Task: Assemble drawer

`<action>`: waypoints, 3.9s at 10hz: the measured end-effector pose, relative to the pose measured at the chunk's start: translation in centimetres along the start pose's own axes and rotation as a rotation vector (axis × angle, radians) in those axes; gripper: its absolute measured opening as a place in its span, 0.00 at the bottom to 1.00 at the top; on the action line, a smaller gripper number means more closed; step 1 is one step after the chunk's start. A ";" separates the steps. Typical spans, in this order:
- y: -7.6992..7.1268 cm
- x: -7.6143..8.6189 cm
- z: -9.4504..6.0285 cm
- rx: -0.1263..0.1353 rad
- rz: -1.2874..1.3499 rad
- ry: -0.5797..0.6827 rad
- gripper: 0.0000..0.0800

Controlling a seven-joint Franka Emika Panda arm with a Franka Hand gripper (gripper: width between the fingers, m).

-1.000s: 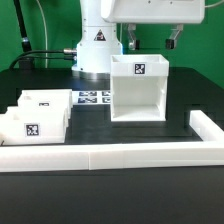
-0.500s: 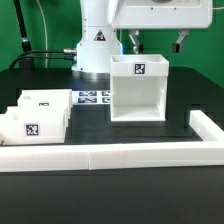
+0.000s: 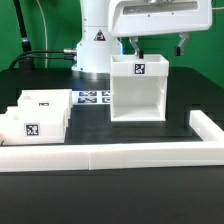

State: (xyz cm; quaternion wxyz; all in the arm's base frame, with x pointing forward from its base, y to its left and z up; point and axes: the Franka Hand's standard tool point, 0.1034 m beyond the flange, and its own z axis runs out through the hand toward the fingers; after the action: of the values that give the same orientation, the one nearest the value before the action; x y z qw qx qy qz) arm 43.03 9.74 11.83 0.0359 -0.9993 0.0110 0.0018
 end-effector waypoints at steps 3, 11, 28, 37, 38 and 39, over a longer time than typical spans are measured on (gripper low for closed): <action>-0.2 -0.9 1.2 0.016 0.049 -0.014 0.81; -0.4 -1.1 1.5 0.014 0.056 -0.022 0.05; 0.5 13.0 1.1 0.056 0.016 0.108 0.05; 1.3 16.0 0.9 0.132 0.657 0.154 0.06; 1.1 16.1 0.7 0.146 0.730 0.156 0.06; 1.0 16.0 0.8 0.158 0.809 0.148 0.06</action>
Offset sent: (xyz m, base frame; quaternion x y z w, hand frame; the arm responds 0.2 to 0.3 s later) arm -0.0109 0.0044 -0.0157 -0.0252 -0.0053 0.0163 0.9995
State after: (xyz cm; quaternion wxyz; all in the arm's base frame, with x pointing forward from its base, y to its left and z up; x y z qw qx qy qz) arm 59.03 8.41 10.91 0.1082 -0.9060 0.4053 -0.0572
